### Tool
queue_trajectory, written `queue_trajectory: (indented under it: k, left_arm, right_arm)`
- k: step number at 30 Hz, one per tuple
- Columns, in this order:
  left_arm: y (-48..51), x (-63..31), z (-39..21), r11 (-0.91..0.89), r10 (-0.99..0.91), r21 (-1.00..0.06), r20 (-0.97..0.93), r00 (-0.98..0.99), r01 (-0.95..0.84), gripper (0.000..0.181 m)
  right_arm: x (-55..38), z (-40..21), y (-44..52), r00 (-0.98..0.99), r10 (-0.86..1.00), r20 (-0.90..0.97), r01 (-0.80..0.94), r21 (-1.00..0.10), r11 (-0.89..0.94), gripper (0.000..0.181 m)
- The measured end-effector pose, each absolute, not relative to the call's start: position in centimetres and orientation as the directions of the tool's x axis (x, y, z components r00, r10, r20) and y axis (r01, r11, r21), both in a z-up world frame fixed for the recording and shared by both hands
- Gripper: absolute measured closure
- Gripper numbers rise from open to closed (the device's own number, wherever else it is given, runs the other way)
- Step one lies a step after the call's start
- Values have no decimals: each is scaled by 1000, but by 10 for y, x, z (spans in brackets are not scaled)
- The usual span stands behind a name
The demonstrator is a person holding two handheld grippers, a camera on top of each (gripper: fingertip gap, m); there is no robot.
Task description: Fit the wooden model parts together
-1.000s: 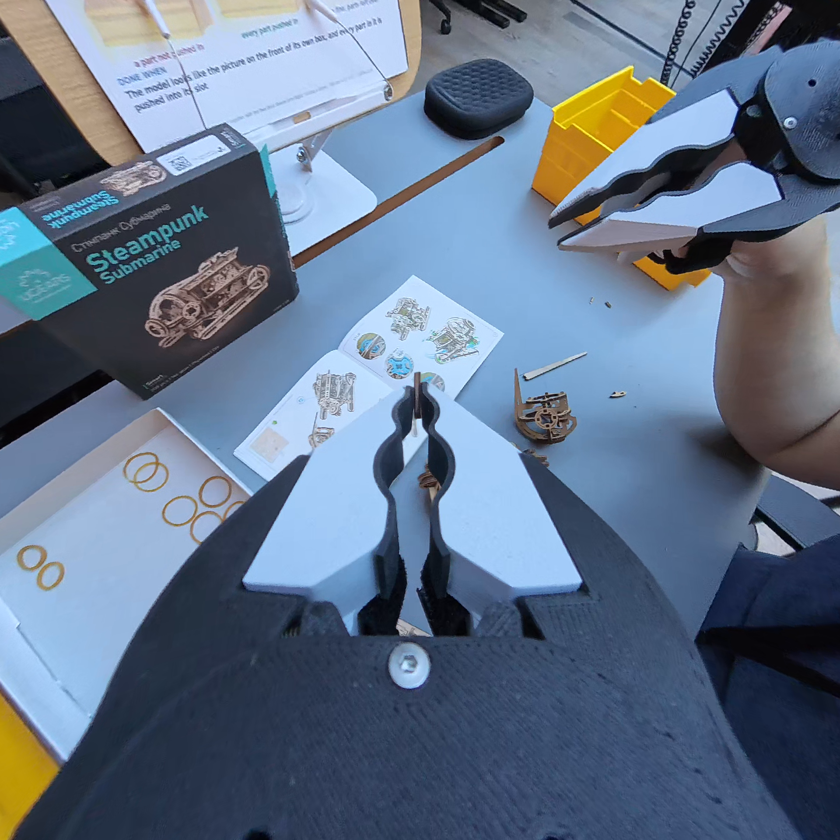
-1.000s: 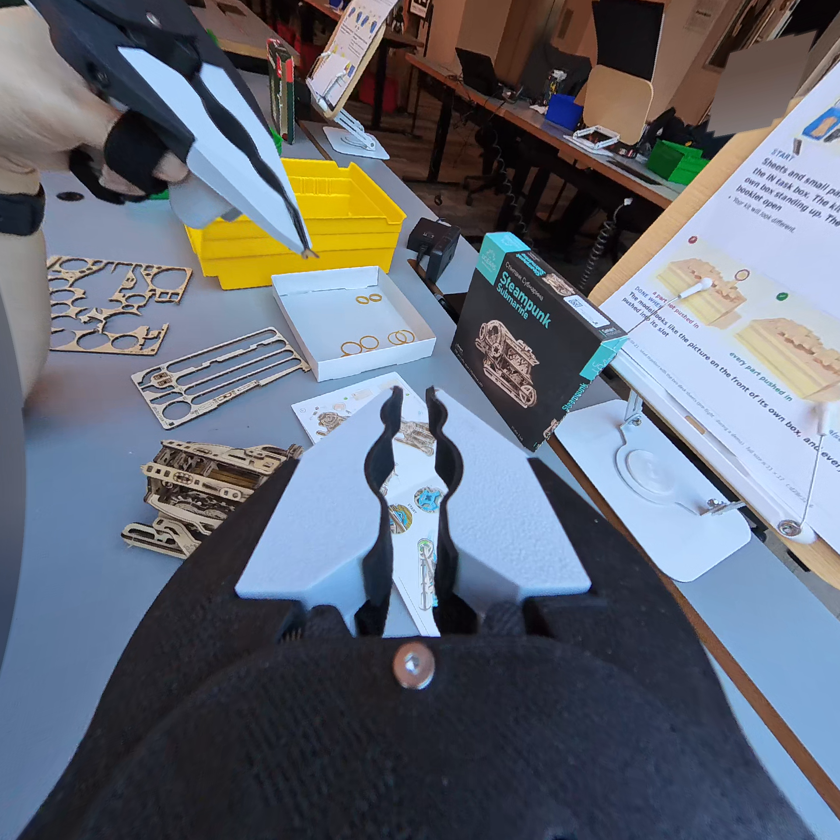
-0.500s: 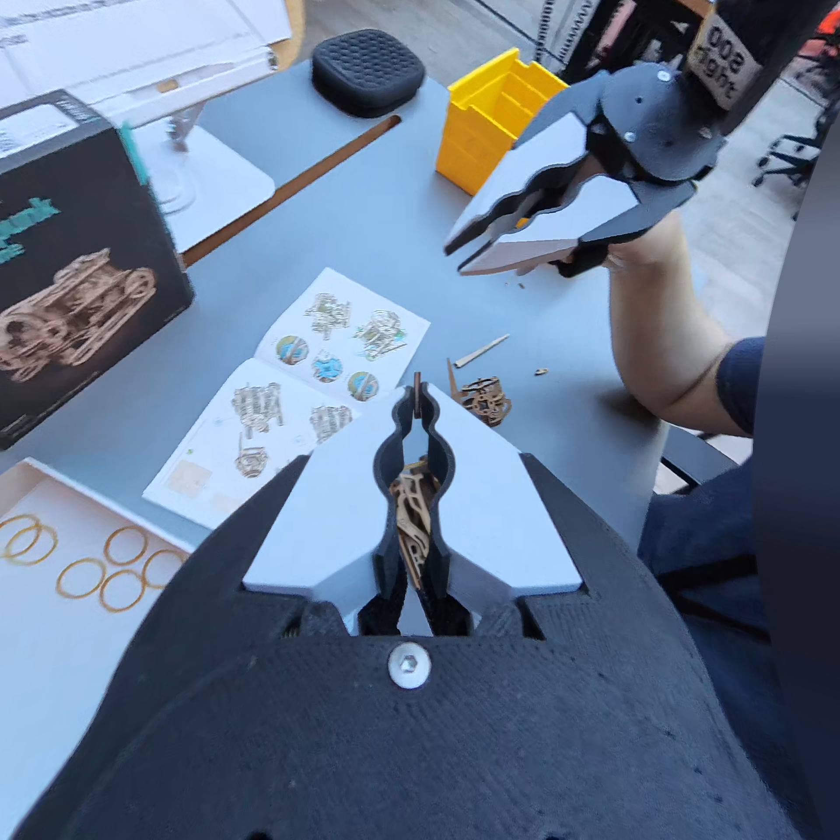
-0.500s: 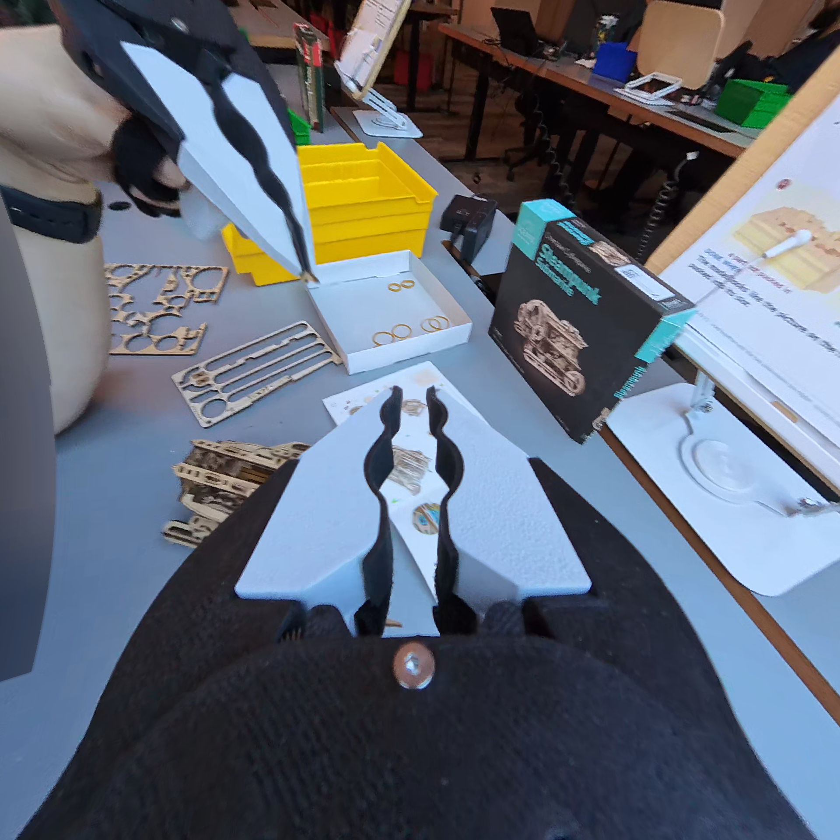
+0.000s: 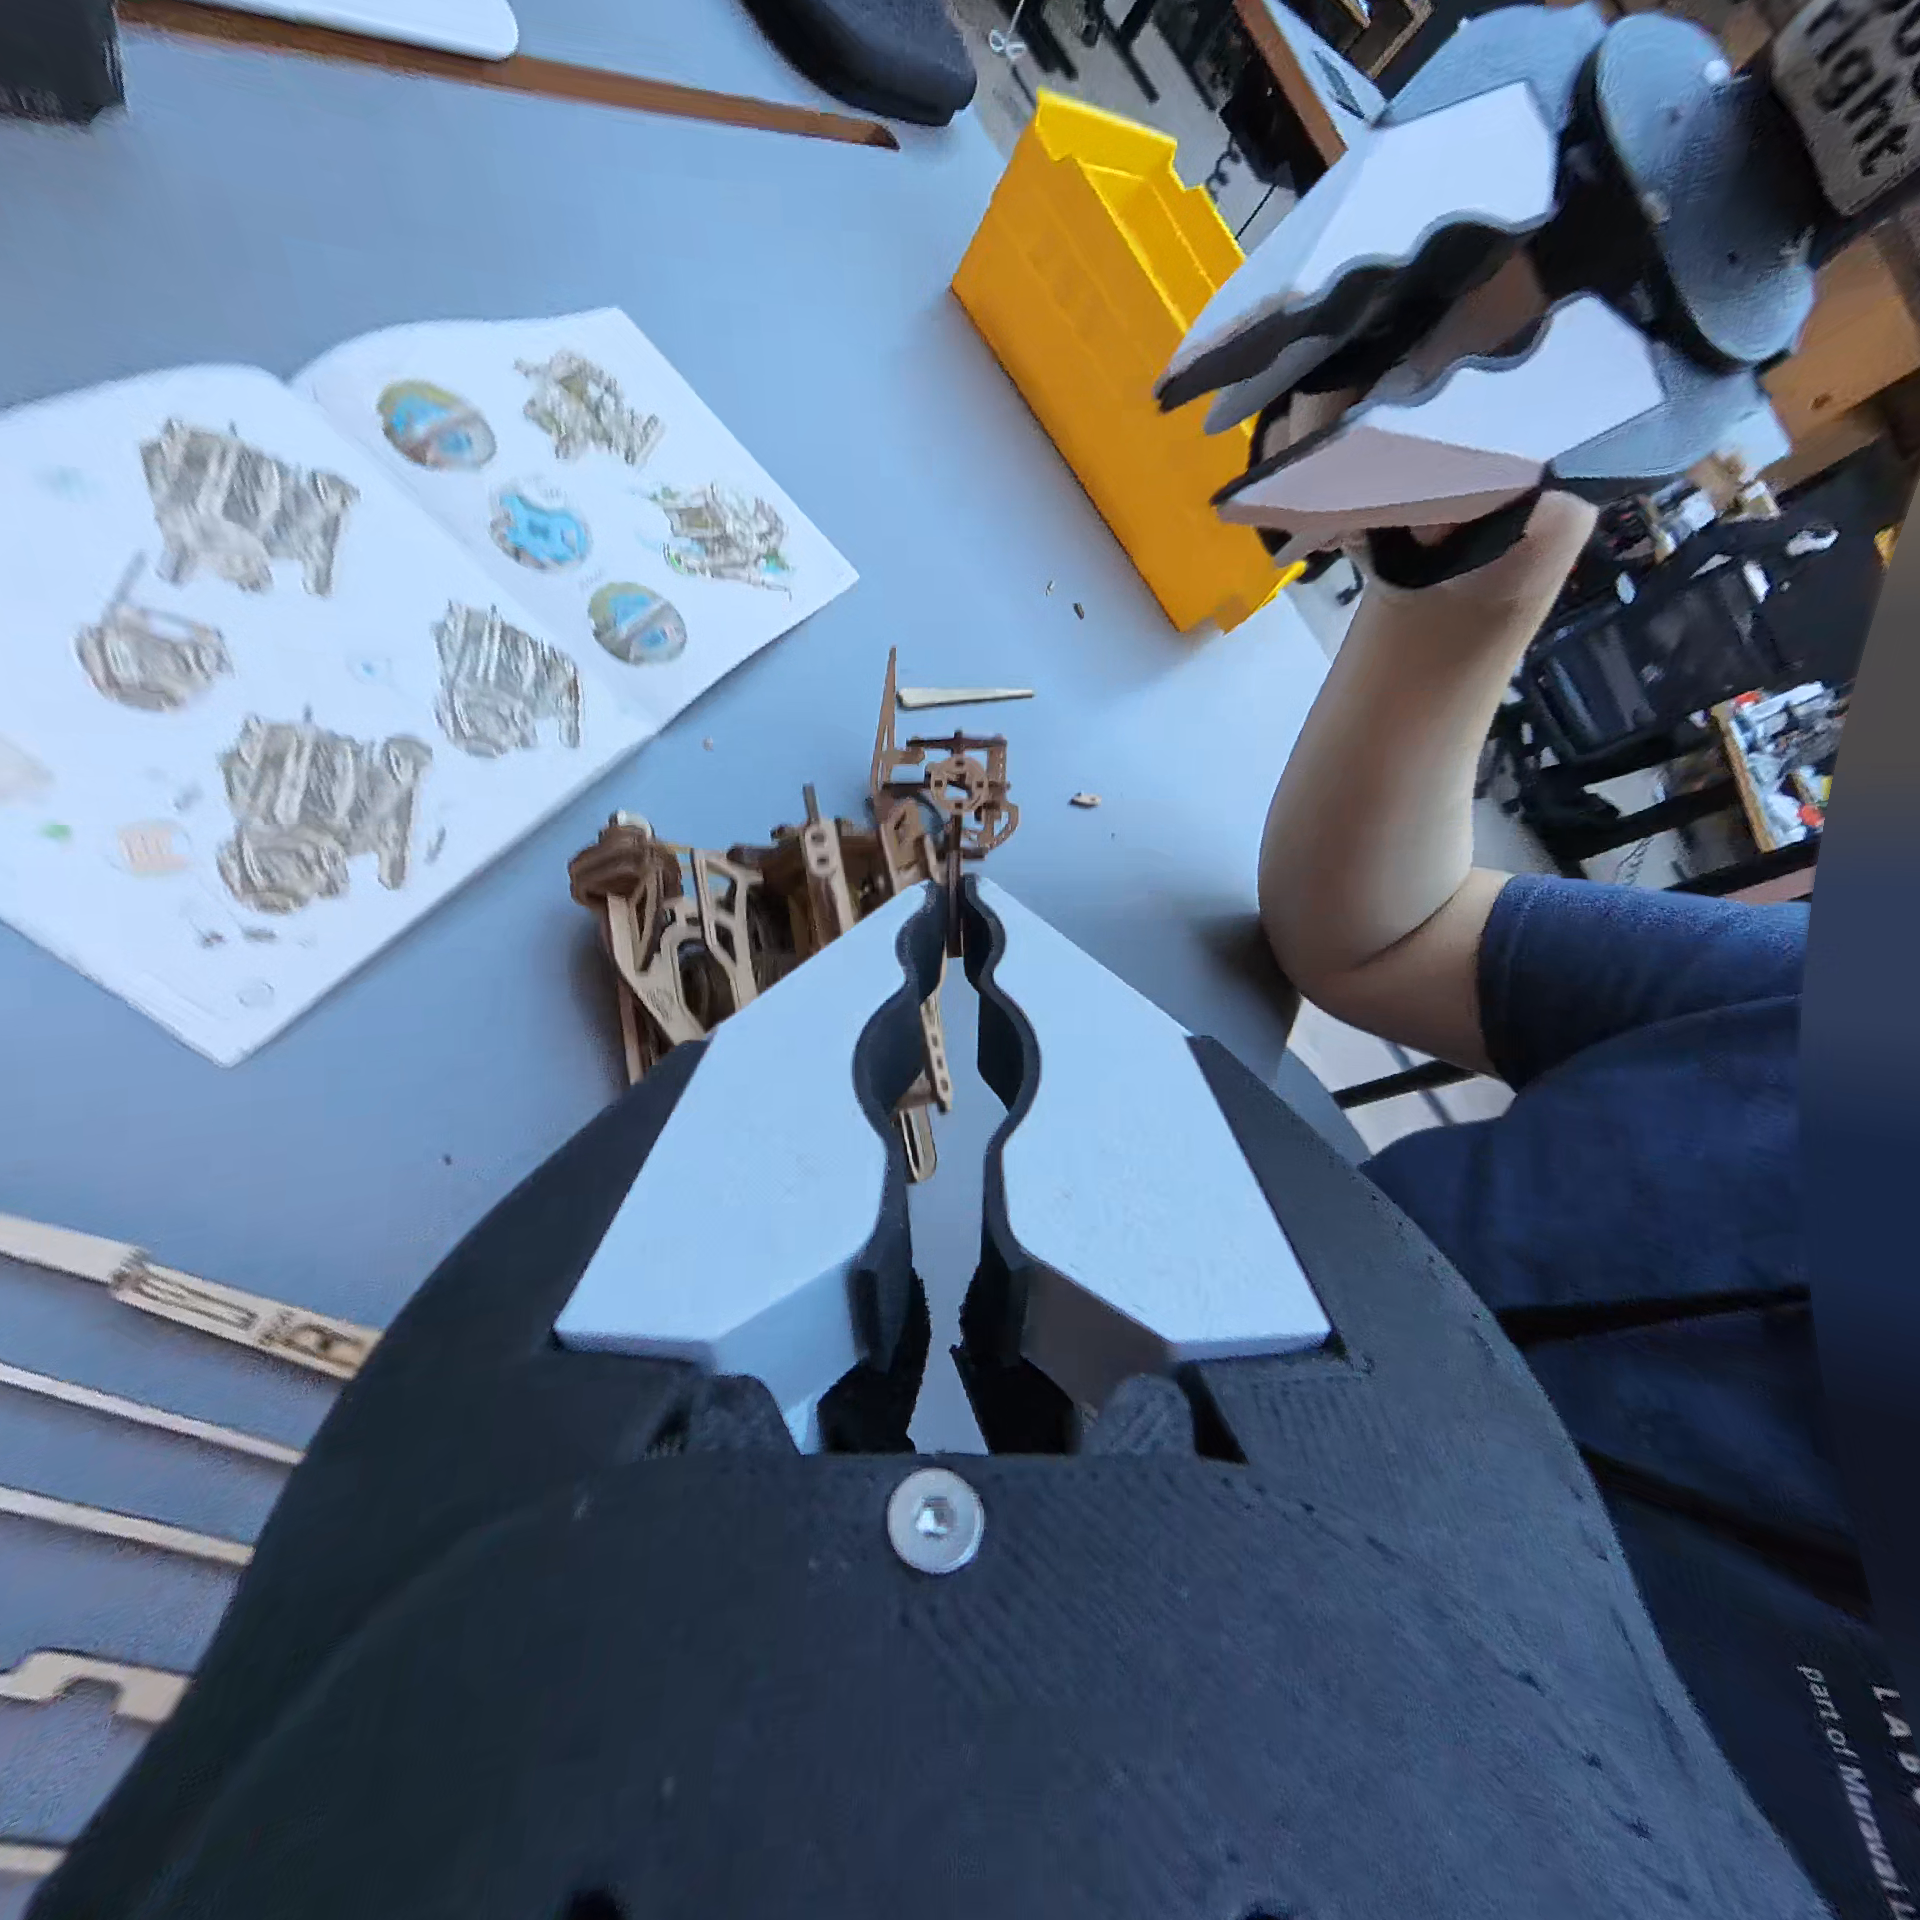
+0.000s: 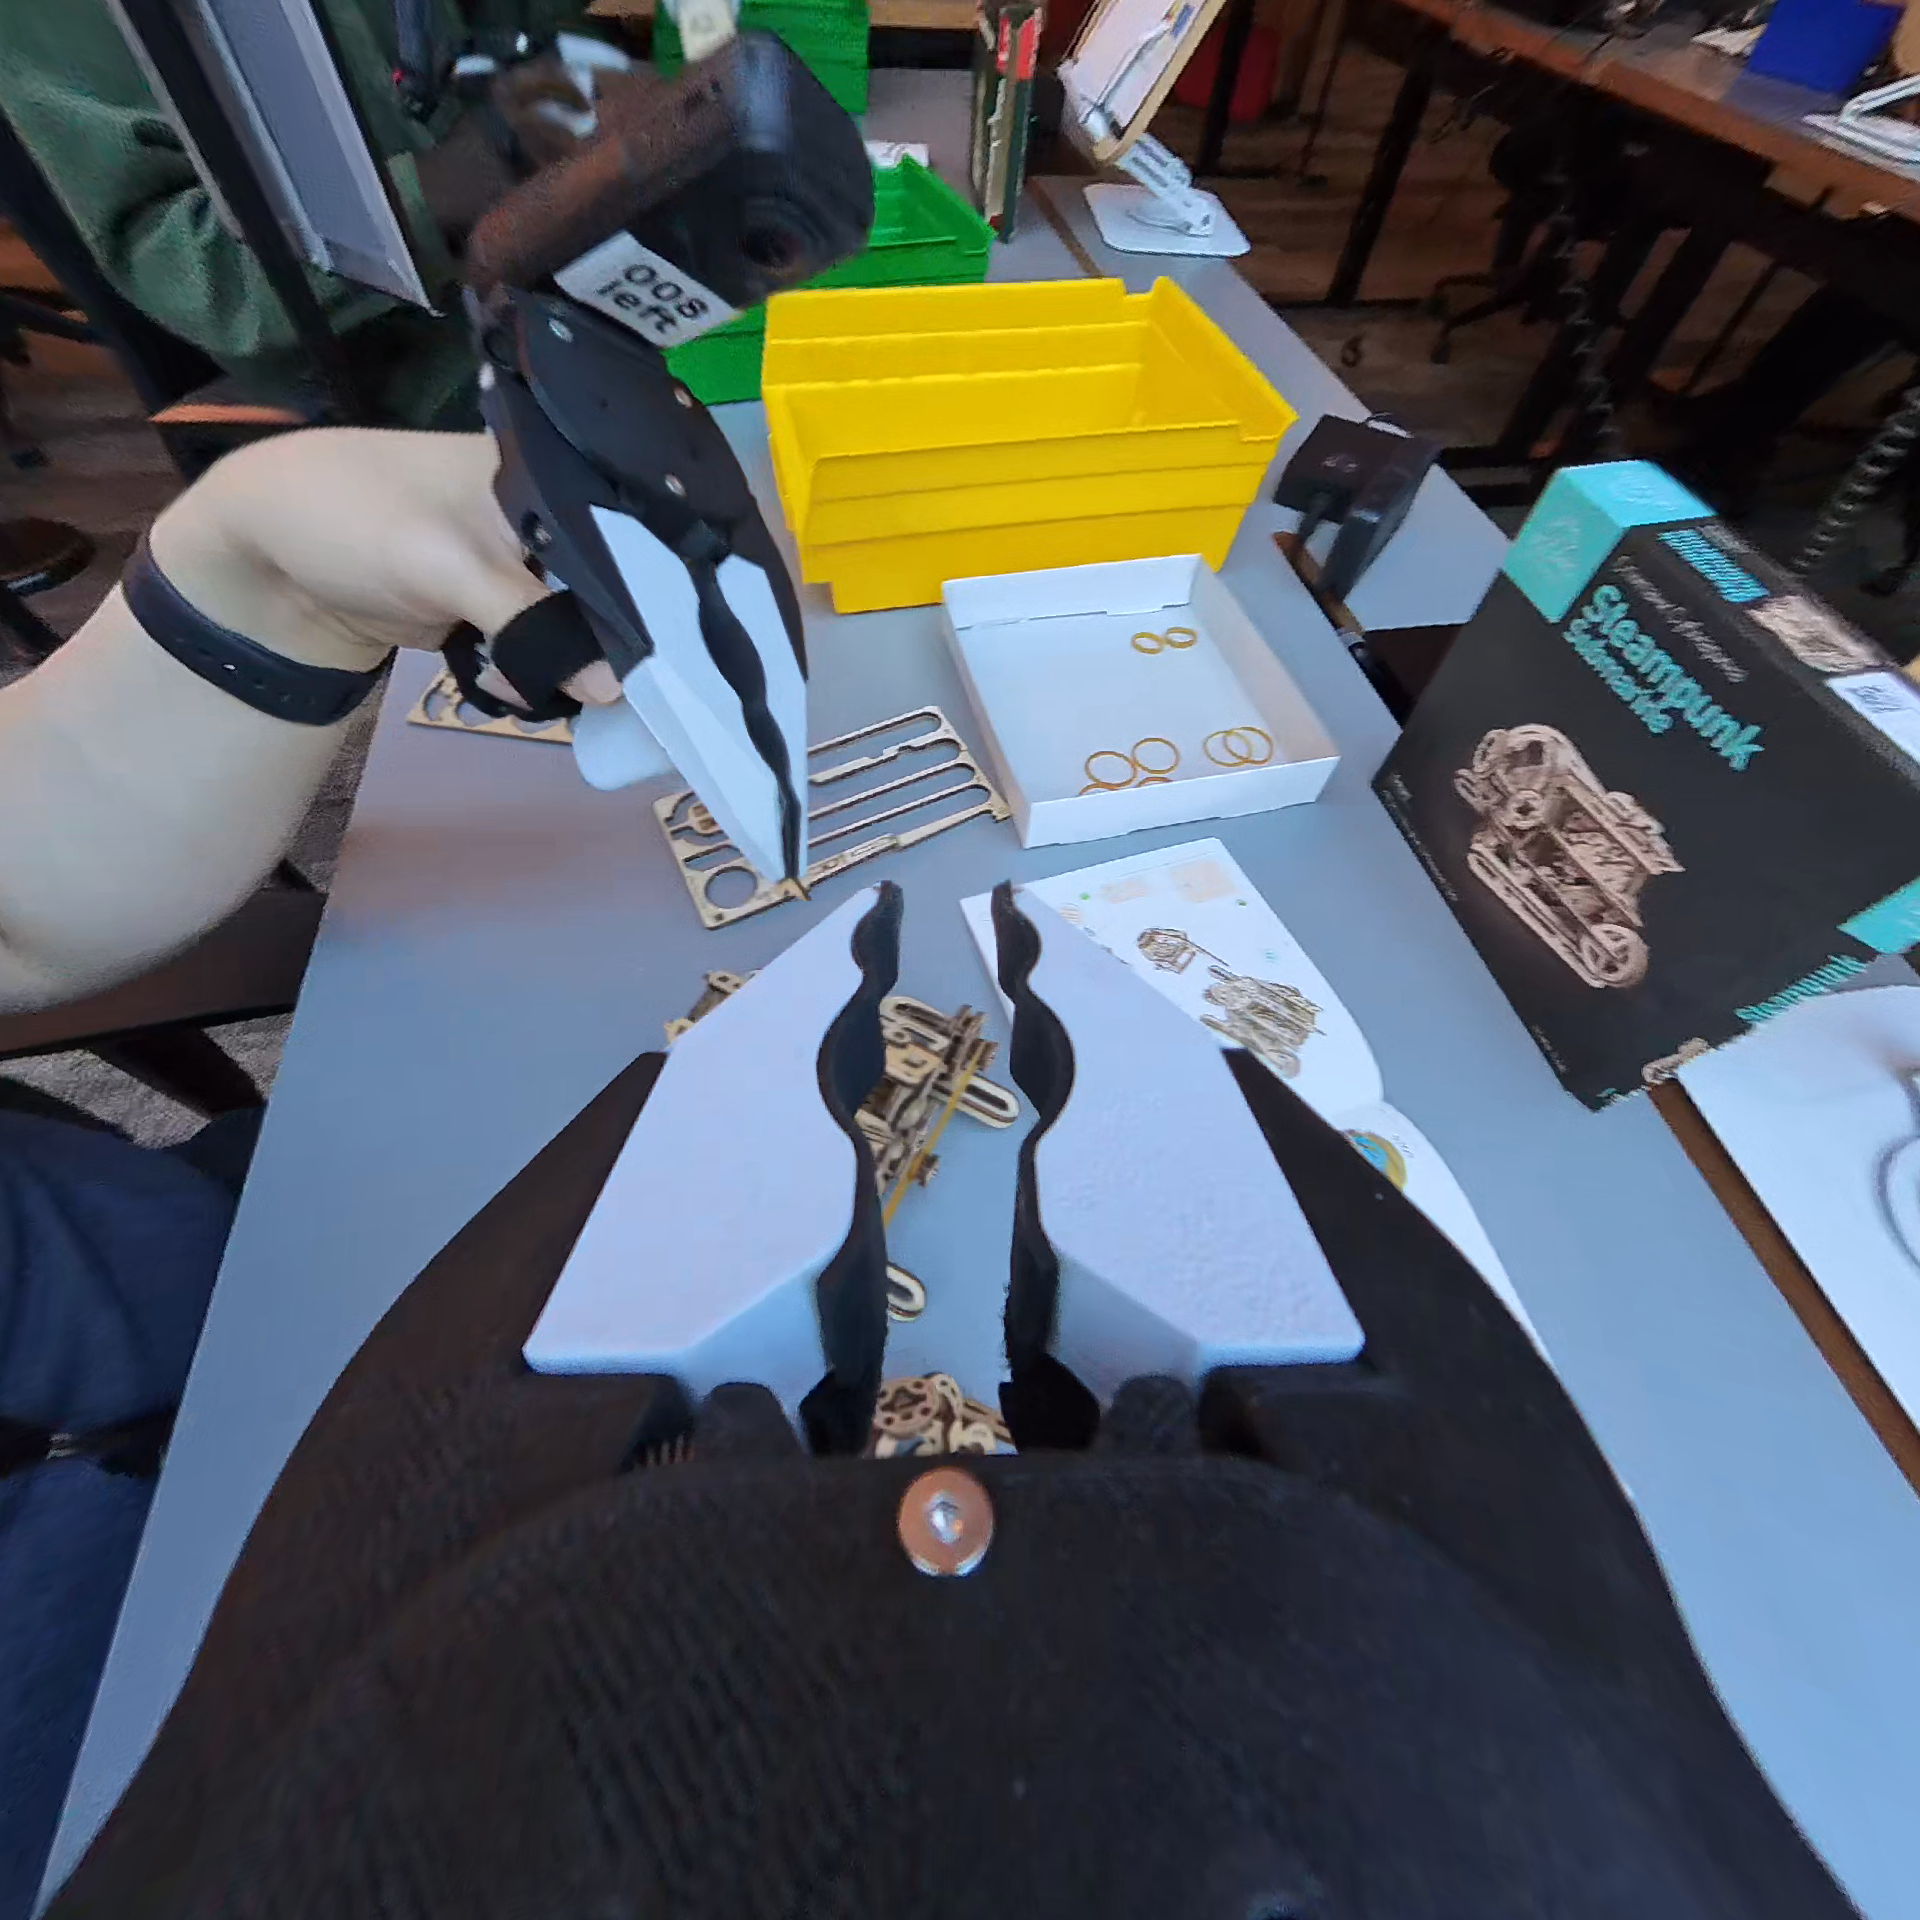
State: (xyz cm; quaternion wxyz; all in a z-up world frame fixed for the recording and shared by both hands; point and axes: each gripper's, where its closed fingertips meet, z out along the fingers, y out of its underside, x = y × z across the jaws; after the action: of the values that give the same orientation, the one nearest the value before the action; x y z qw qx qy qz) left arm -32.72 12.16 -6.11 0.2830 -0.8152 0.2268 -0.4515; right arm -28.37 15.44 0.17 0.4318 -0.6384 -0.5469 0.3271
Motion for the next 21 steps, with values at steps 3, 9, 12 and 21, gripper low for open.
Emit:
queue_trajectory:
  k: [3,9,12,21]
  left_arm:
    - [113,-329,-75,-768,-596,-633,648,473,-101,181]
    - [109,-334,-97,-804,-555,-578,647,523,-139,181]
    - [107,-334,-97,-804,-554,-579,650,520,-134,181]
    - [115,-350,-94,-783,-543,-618,627,558,-68,181]
  right_arm:
    - [-296,-7,143,139,990,28,428,-903,-35,165]
    - [-309,-39,136,94,996,-5,521,-852,-53,162]
    - [-302,-42,142,122,992,32,547,-836,-40,161]
    - [-244,-15,190,320,944,81,485,-870,-89,161]
